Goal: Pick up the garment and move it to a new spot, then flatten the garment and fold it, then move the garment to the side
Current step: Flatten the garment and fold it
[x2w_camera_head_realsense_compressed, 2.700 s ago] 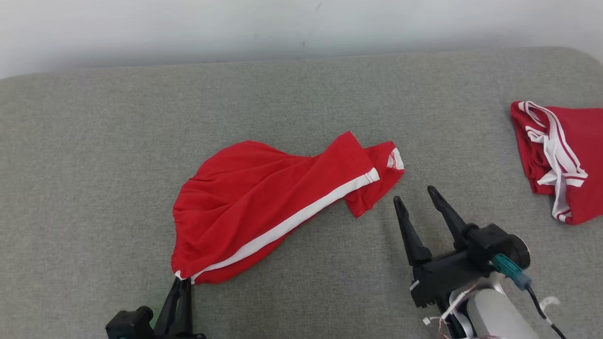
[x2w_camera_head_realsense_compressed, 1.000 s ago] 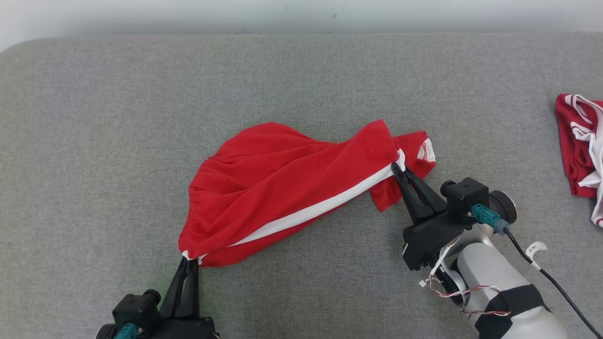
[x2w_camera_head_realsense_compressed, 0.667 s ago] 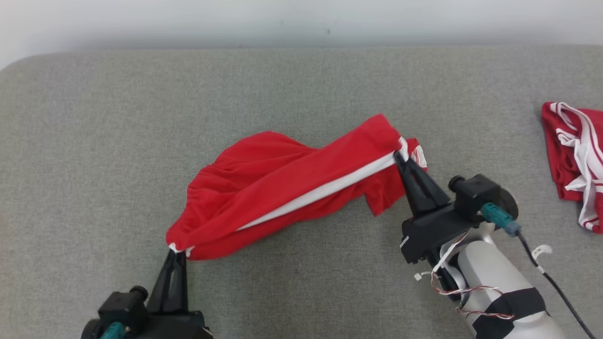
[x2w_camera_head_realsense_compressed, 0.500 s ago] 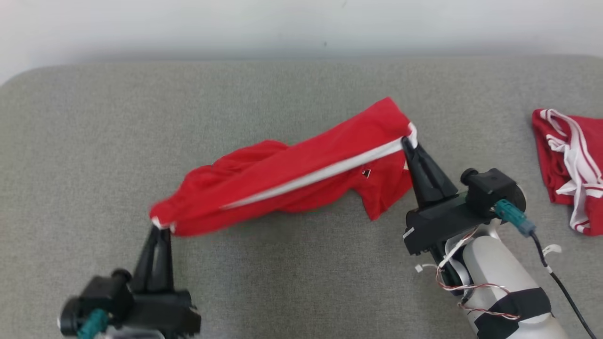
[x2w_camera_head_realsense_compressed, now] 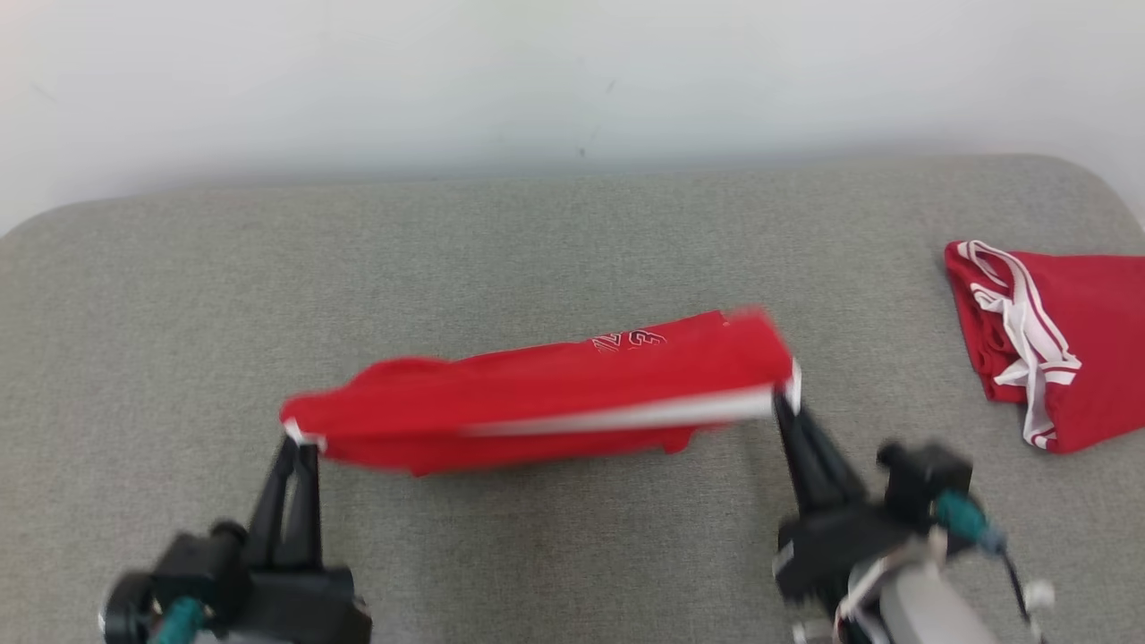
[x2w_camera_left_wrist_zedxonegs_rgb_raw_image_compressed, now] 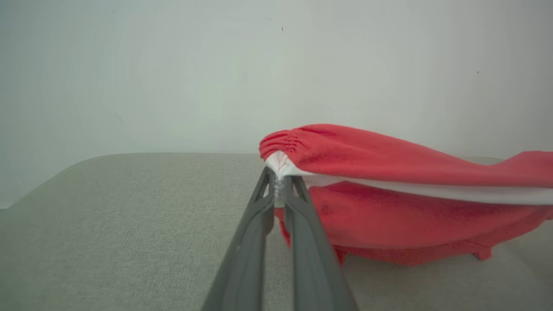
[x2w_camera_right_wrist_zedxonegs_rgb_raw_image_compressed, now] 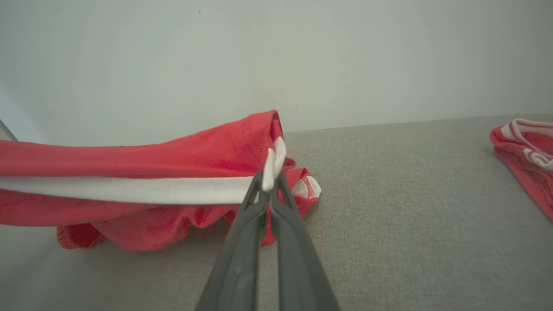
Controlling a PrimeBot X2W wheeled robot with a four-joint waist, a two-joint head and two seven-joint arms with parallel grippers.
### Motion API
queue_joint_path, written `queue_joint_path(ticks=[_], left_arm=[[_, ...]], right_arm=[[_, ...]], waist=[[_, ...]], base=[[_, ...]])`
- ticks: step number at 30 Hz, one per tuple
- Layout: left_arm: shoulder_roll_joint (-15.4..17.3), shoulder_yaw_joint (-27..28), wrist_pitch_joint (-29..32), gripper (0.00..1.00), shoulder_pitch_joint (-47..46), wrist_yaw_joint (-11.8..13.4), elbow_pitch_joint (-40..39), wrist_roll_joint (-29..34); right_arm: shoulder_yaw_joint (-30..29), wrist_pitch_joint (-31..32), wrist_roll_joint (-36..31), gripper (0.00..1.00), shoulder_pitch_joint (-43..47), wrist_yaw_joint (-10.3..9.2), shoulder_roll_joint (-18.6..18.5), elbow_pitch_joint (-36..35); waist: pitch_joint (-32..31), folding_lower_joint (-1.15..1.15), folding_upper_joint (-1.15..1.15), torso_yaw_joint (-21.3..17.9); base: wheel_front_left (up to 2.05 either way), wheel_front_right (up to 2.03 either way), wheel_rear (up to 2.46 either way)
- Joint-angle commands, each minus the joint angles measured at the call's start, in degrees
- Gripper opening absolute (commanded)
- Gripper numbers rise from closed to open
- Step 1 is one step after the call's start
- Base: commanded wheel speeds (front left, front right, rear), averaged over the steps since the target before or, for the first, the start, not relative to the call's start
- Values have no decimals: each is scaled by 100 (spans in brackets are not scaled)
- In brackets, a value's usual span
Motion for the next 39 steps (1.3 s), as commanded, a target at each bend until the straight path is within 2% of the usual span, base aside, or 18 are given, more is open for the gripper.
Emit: queue_joint_path(ticks=[1, 3, 5, 7, 8, 17, 26, 32, 39], left_arm=[[11, 40, -19, 0, 85, 25, 35, -18], [-17, -55, -19, 0, 249, 21, 188, -48], [-28, -123, -19, 0, 413, 21, 324, -84], [-46, -166, -19, 0, 532, 19, 441, -134], [-57, -185, -19, 0, 575, 19, 495, -154], [-90, -278, -19, 0, 629, 15, 781, -255], [-90, -330, -19, 0, 529, 15, 744, -319], [-90, -327, -19, 0, 525, 15, 742, -347], [-89, -396, -19, 0, 429, 15, 737, -388]], right_arm=[[-22, -24, 72, 0, 143, -18, -10, 31], [-11, -24, 78, 0, 420, -18, -58, 94], [56, -23, 99, 16, 690, -18, -51, 213], [79, -24, 41, 42, 841, -18, -41, 328], [88, -24, 34, 100, 888, -18, -40, 397], [25, -23, -281, 100, 872, -17, -79, 433], [1106, -23, -261, 100, 1280, -17, -426, -128], [1196, -24, -159, 100, 1372, -17, -531, -63], [1240, -24, -124, 100, 1039, -17, -435, 136]], waist=[[-12, 1, 0, -32], [5, 1, 0, -56], [21, 1, 0, -70], [34, 1, 0, -80], [43, 1, 0, -84], [81, 1, 0, -51], [134, 1, 0, -9], [175, 1, 0, -3], [338, 1, 0, 64]], base=[[0, 0, 0], [0, 0, 0], [0, 0, 0], [0, 0, 0], [0, 0, 0], [0, 0, 0], [0, 0, 0], [0, 0, 0], [0, 0, 0]])
